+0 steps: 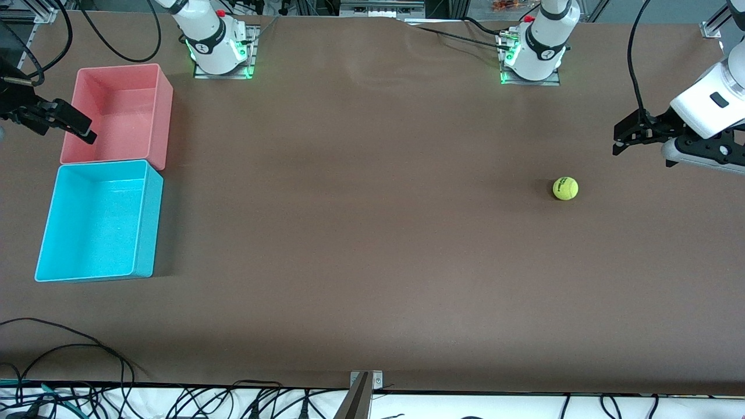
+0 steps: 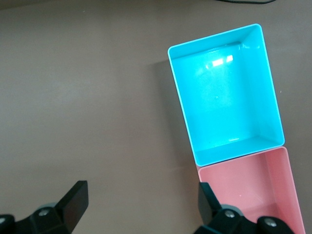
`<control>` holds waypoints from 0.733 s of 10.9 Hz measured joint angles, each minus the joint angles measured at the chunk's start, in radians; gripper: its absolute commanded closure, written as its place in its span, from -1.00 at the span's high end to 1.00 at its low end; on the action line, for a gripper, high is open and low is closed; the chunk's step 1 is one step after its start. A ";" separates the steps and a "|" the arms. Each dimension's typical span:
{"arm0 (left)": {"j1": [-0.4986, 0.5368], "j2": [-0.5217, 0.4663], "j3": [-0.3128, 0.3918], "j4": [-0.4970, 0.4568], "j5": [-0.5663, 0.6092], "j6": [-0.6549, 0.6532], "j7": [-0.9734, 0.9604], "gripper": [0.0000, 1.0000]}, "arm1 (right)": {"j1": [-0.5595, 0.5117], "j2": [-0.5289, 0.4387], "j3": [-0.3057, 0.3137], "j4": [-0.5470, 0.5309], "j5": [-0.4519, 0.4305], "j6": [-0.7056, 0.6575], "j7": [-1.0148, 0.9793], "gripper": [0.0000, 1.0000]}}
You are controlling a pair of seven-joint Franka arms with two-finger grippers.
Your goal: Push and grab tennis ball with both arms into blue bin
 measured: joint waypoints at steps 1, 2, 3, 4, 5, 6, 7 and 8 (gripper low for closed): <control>0.000 0.000 0.000 0.000 0.000 -0.001 0.000 1.00 | 0.000 0.000 0.000 0.000 0.000 0.000 0.000 1.00; 0.000 0.000 0.001 0.000 0.000 -0.001 0.000 1.00 | 0.000 0.000 0.000 0.000 0.000 0.000 0.000 1.00; 0.000 0.000 0.002 0.000 0.000 -0.001 0.000 1.00 | 0.000 0.000 0.001 0.000 0.000 0.000 -0.001 1.00; 0.001 0.000 0.003 0.000 0.000 -0.002 0.000 1.00 | 0.000 0.000 0.002 0.000 0.000 0.000 -0.003 1.00; 0.001 0.000 0.004 0.000 0.000 -0.004 0.000 1.00 | 0.002 0.000 0.007 0.000 0.000 0.001 -0.007 1.00; 0.001 0.000 0.004 0.000 0.000 -0.005 0.000 1.00 | 0.003 0.000 0.014 0.000 0.000 0.001 -0.007 1.00; 0.001 0.000 0.004 0.000 0.000 -0.006 0.000 1.00 | 0.004 0.000 0.020 0.000 0.000 0.001 -0.010 1.00; 0.001 0.000 0.004 0.000 0.000 -0.007 0.000 1.00 | 0.005 0.000 0.027 0.001 0.000 0.001 -0.011 1.00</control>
